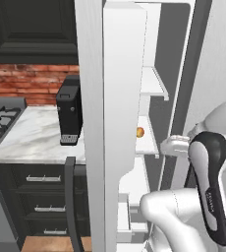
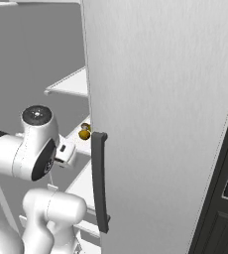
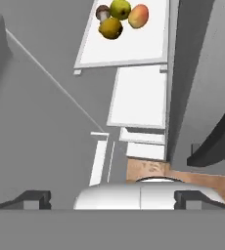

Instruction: Take the pear and lemon from the highest rack and move them to the second highest rack where the mushroom and mango are located, to maximize freezer space. Close the freezer door after rearranging.

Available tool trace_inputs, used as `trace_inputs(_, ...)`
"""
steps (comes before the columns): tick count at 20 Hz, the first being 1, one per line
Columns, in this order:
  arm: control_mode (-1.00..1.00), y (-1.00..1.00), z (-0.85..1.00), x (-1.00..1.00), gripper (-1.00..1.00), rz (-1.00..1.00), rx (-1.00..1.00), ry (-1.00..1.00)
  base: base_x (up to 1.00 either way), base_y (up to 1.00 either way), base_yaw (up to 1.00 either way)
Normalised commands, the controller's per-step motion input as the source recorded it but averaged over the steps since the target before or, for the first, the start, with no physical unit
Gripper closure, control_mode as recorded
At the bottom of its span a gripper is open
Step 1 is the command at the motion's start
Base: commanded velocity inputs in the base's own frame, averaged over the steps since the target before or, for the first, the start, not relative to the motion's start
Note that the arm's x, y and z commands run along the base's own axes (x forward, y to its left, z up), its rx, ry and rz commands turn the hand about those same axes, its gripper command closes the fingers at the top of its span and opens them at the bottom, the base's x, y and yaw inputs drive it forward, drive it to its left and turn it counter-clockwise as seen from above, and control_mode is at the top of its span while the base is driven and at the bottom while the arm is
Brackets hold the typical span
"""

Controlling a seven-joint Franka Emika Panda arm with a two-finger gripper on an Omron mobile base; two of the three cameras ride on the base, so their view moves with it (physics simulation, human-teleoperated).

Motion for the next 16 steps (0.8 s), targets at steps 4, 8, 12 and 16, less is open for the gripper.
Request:
trace_inputs(4, -1.0, -0.08, -0.33, -1.0, -1.0, -0.11, 0.07, -0.07, 0.0, 0.0, 0.0)
trace_inputs(8, 1.0, 0.0, -0.09, -0.25, -1.0, -0.02, 0.02, -0.06, -0.75, 0.01, -0.08)
trace_inputs(12, 1.0, 0.0, 0.0, 0.0, -1.0, 0.0, 0.0, 0.0, -0.9, 0.44, -0.26)
trace_inputs(16, 1.0, 0.0, 0.0, 0.0, -1.0, 0.0, 0.0, 0.0, -0.59, 0.78, -0.23)
